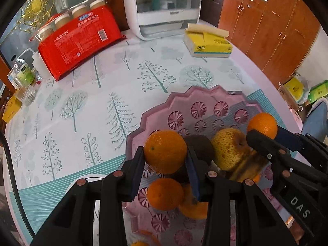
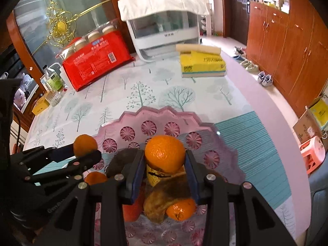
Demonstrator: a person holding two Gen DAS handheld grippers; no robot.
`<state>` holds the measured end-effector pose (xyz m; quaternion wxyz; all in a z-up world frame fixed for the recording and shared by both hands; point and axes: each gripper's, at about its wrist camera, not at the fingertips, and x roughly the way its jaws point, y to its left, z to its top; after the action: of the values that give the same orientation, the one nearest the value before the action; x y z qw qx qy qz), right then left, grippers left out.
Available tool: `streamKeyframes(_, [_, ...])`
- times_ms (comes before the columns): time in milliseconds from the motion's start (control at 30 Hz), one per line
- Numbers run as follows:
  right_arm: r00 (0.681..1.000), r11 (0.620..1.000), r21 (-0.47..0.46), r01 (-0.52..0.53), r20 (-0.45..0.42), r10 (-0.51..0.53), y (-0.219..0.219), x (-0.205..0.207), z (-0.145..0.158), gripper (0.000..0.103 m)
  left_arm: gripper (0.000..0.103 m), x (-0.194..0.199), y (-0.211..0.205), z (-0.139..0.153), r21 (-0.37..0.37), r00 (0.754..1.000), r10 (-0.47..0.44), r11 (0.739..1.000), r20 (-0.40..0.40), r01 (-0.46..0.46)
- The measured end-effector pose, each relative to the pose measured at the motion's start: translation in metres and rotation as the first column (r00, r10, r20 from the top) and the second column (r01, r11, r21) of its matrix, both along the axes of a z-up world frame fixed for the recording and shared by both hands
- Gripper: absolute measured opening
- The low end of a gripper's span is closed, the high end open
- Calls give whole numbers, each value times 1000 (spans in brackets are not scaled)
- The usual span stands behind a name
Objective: Organize fruits
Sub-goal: 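Carry the mandarin with the left tool while the right tool carries its mandarin to the bowl, then open the left tool releasing its mandarin while the right tool releases its mandarin into the bowl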
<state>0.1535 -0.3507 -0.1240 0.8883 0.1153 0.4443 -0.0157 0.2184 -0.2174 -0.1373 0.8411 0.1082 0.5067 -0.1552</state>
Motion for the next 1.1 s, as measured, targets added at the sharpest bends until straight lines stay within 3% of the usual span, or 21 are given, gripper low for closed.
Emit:
streamKeyframes(200, [999,999,-5,-33,-21,32,10,11,-9,40,40,1,-1,-7,20,1000,8,1000,-3,-8])
streamKeyframes(267, [999,999,-11,-35,-29,35,11,14,-10,40,46,2,1,-6,34,1000,15,999,11,-15])
streamKeyframes(333, [999,999,-14,-31,-36,30,11,15,-11,40,65,3,5,-4,54,999,40,998,30,-41])
streamKeyframes(433, [999,1000,-1,-19,-46,19,8,16,-12,40,77,5,13,-1,40,997,62,997,35,-63])
streamKeyframes(1100, [1000,996,-92,-10,3,11,25,-1,17,41,80,-13,31,32,-18,997,44,999,60,-43])
